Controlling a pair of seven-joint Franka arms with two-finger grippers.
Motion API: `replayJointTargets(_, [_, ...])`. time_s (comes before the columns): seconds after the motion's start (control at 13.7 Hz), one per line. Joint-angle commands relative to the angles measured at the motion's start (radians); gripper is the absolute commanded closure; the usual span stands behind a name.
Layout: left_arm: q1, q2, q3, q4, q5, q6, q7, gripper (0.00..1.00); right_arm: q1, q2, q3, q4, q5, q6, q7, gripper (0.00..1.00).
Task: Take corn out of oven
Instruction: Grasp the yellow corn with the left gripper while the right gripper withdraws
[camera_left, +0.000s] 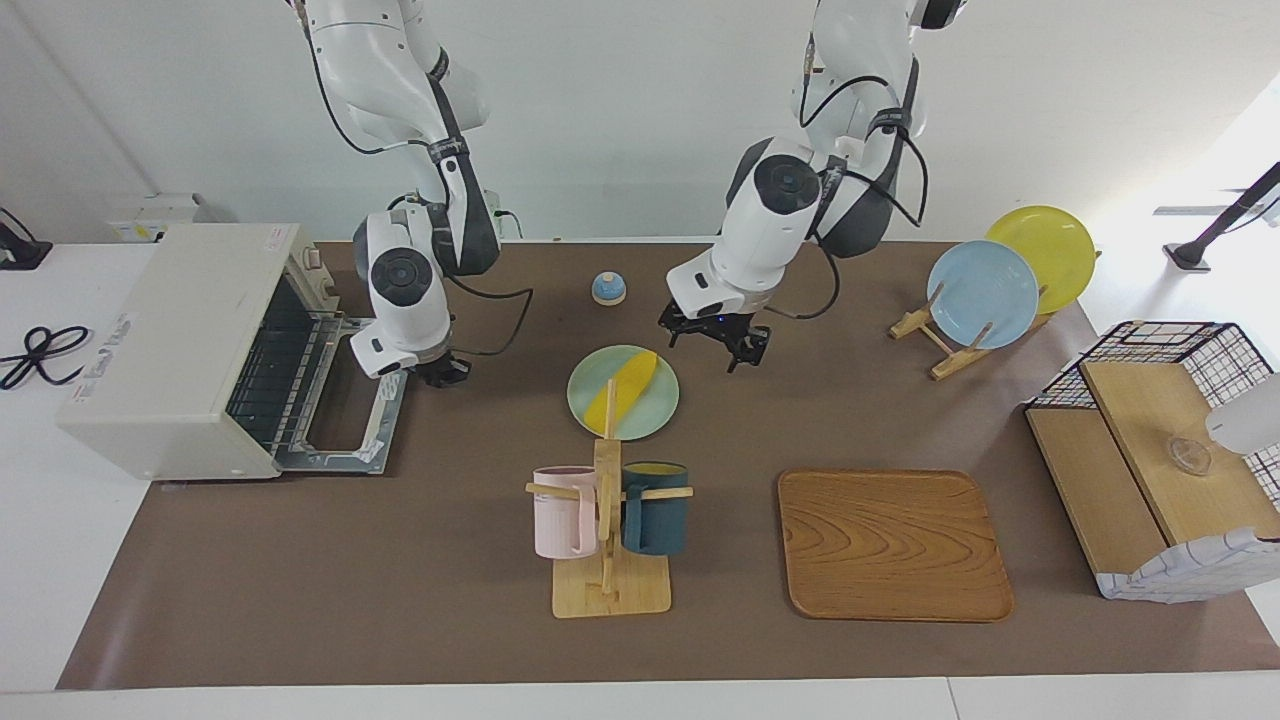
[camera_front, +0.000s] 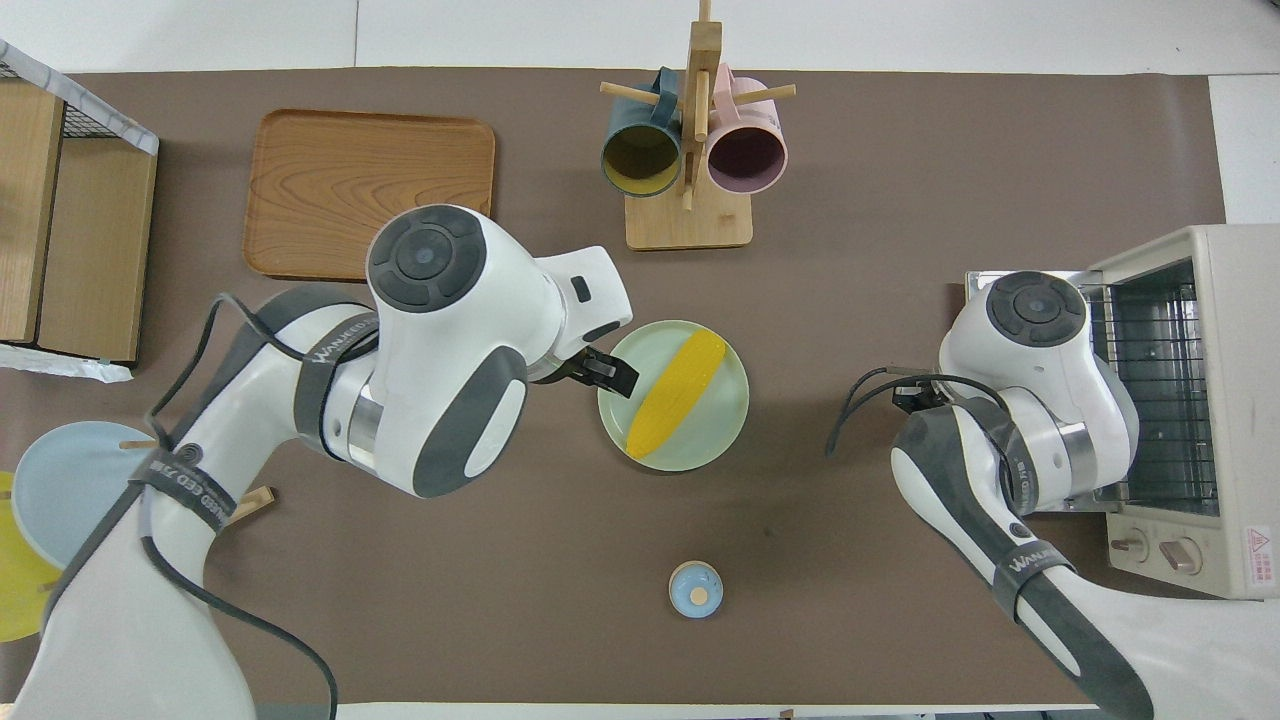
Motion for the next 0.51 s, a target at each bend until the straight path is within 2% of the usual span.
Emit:
replayJointTargets(0.0, [-0.093,0.061,0.018,-0.017,-0.064,0.115,0.013,0.00,-0.044,-0.032,0.015,-0.047,-0.063,0.012,-0.015,0.86])
replayJointTargets(0.29, [-0.131,0.144,0.020,0.023,-0.072,0.173,0.011,0.00,-0.055,-0.049,0.013,-0.025,-0.153,-0.035,-0.019,0.86])
replayJointTargets(0.44, [-0.168,0.185,0.023,0.031,-0.075,0.241,0.002,0.00,-0.058,-0.083,0.015,0.034,-0.185,-0.145,-0.070,0.85])
